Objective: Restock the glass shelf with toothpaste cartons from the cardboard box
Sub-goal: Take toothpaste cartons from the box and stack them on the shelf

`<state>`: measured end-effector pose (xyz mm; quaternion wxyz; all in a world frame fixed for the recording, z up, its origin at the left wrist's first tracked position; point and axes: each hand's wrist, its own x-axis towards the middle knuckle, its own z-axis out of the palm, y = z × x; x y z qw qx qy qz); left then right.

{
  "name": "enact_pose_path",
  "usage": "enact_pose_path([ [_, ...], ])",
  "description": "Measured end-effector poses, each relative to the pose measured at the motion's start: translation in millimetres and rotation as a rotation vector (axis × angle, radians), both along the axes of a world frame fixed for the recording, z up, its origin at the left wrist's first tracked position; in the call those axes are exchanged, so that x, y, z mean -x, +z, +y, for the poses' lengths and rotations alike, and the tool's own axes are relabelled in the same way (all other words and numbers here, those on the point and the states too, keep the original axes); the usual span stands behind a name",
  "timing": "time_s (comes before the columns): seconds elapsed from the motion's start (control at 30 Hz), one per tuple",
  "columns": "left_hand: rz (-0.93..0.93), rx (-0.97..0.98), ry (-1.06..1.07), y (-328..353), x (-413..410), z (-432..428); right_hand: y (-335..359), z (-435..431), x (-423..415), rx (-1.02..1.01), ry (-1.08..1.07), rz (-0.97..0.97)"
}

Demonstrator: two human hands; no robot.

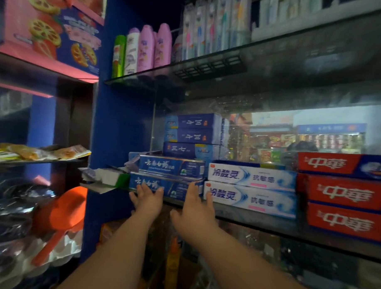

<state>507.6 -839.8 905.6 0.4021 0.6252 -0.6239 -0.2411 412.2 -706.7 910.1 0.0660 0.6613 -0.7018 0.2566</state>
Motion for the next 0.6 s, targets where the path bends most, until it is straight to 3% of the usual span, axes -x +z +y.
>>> enact_pose_path([
  [0.1,0.047,0.055,0.036,1.6,4.9,16.8,6.6,14.3,3.4,-0.036,0.081,-0.186],
  [0.2,0.008,0.333,0.068,5.1,14.3,36.0,10.2,36.8,16.9,0.043,0.147,-0.346],
  [0.27,0.01,0.518,-0.006,12.0,29.6,56.4,9.0,61.5,33.3,0.134,0.154,-0.354],
  [0.37,0.124,0.644,-0.246,24.0,64.9,106.1,2.7,105.4,64.4,0.274,0.088,-0.269],
  [0.47,0.241,0.627,-0.509,34.7,107.0,158.0,-3.0,145.7,101.5,0.439,-0.029,-0.21],
  [0.6,0.444,0.332,-0.774,39.1,160.1,196.0,1.0,204.0,155.6,0.65,-0.229,-0.212],
])
